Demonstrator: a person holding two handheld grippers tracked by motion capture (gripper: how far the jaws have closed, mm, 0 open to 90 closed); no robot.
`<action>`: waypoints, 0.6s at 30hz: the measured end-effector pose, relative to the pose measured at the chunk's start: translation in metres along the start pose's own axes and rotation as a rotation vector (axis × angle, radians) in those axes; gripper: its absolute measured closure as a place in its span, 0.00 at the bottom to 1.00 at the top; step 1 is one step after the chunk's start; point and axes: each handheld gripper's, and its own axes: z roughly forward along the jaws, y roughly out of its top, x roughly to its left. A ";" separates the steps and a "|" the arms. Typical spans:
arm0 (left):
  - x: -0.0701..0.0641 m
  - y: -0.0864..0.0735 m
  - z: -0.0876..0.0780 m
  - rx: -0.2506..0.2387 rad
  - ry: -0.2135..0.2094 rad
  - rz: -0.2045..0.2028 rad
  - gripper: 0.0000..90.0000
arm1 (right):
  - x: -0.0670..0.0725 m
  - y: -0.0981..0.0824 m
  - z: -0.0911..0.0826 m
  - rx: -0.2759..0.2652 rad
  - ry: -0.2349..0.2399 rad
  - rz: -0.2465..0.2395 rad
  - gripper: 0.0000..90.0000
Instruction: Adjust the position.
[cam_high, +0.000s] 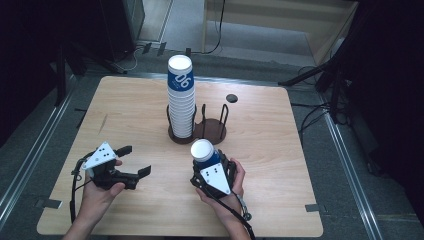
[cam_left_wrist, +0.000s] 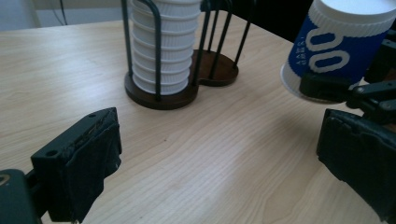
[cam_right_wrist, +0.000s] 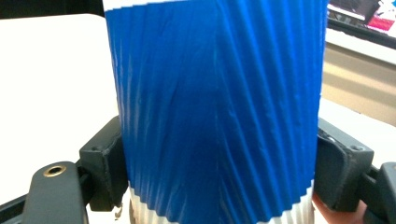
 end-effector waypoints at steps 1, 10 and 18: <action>-0.001 0.000 0.001 0.007 -0.009 0.000 0.01 | 0.002 0.000 0.000 -0.002 0.002 -0.008 0.21; -0.012 0.007 0.004 0.020 -0.076 0.022 0.01 | 0.025 0.000 -0.001 -0.015 0.024 -0.111 0.22; -0.024 0.011 0.009 0.053 -0.115 0.042 0.03 | 0.045 -0.002 -0.004 -0.033 0.031 -0.234 0.22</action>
